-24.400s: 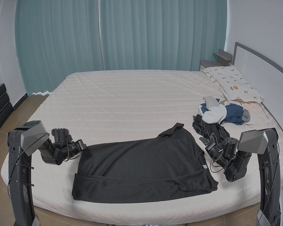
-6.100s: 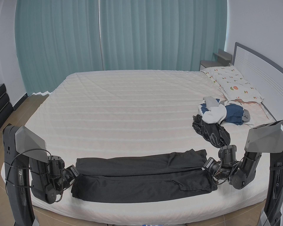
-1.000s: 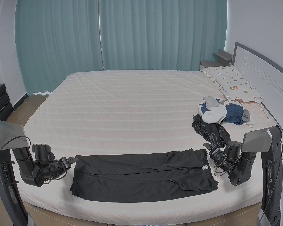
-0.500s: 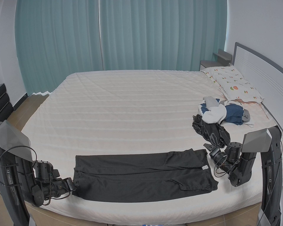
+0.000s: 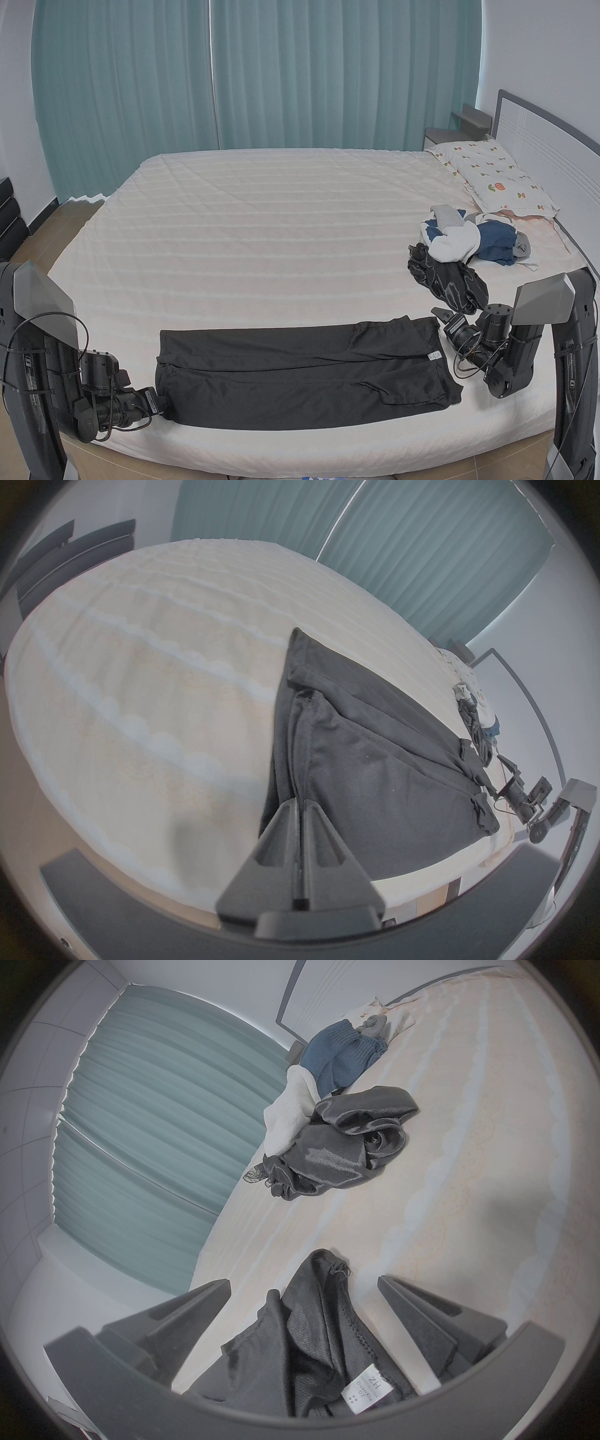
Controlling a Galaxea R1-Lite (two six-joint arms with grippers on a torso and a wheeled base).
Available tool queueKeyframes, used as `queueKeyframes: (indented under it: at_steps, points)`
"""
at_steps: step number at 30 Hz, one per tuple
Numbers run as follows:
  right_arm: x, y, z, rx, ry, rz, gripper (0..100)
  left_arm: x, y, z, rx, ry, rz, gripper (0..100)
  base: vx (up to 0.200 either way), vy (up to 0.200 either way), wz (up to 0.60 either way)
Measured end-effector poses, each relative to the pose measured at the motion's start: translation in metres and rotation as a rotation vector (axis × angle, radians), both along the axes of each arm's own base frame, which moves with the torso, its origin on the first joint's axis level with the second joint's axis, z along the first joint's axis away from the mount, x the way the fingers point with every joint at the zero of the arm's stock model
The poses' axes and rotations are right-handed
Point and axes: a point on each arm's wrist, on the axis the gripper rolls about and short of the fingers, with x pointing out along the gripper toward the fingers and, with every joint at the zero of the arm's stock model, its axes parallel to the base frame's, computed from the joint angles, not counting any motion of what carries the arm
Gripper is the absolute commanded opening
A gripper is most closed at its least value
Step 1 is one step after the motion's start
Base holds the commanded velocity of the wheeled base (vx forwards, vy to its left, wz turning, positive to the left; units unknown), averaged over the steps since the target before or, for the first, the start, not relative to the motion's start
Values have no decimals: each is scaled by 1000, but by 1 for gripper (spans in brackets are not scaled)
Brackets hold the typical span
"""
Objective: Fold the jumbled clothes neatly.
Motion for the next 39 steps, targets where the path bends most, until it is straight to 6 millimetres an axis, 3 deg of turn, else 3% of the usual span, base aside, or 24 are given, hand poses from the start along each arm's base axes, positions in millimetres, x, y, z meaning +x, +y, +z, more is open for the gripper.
queueKeyframes:
  at_steps: [11, 12, 30, 39]
  points:
    - [0, 0, -1, 0, 3, 0, 100, -10, 5, 2, 43, 2, 61, 0, 0, 0, 0]
    - [0, 0, -1, 0, 3, 0, 100, -10, 5, 3, 43, -2, 62, 100, 0, 0, 0]
    - [-1, 0, -1, -3, 3, 1, 100, -3, 12, 11, 20, -91, 94, 100, 0, 0, 0]
    - [-1, 1, -2, -6, 6, 2, 100, 30, 11, 13, -34, -158, 58, 100, 0, 0, 0]
